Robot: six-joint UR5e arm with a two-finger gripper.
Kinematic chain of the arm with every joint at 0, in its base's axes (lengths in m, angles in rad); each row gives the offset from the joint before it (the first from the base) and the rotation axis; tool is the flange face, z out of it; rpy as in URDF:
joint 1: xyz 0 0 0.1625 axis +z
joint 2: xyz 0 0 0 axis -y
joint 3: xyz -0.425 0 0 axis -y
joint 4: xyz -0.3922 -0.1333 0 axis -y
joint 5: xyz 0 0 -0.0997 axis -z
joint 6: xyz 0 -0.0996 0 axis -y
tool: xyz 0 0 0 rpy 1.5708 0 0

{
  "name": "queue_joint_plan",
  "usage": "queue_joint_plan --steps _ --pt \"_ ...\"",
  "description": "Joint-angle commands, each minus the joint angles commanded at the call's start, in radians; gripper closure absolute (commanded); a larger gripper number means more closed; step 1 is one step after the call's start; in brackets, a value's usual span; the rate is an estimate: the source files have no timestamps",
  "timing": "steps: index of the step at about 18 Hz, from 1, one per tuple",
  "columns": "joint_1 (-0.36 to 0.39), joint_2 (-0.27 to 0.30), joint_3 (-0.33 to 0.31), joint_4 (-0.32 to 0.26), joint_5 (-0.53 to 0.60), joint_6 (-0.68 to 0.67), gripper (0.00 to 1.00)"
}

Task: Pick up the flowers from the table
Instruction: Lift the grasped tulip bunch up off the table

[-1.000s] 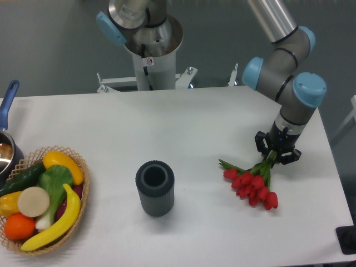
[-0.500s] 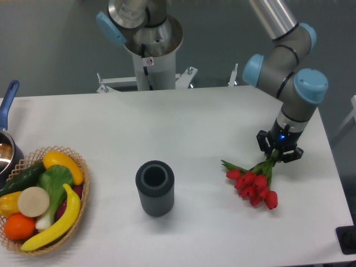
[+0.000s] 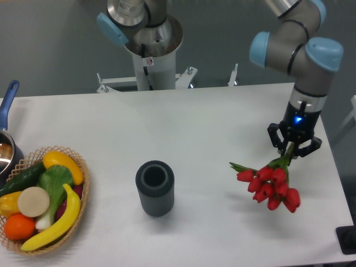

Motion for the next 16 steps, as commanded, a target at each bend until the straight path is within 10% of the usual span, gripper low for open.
queue_joint_plan --steps 16 --pt "0.115 0.034 0.003 0.0 -0.401 -0.049 0.75"
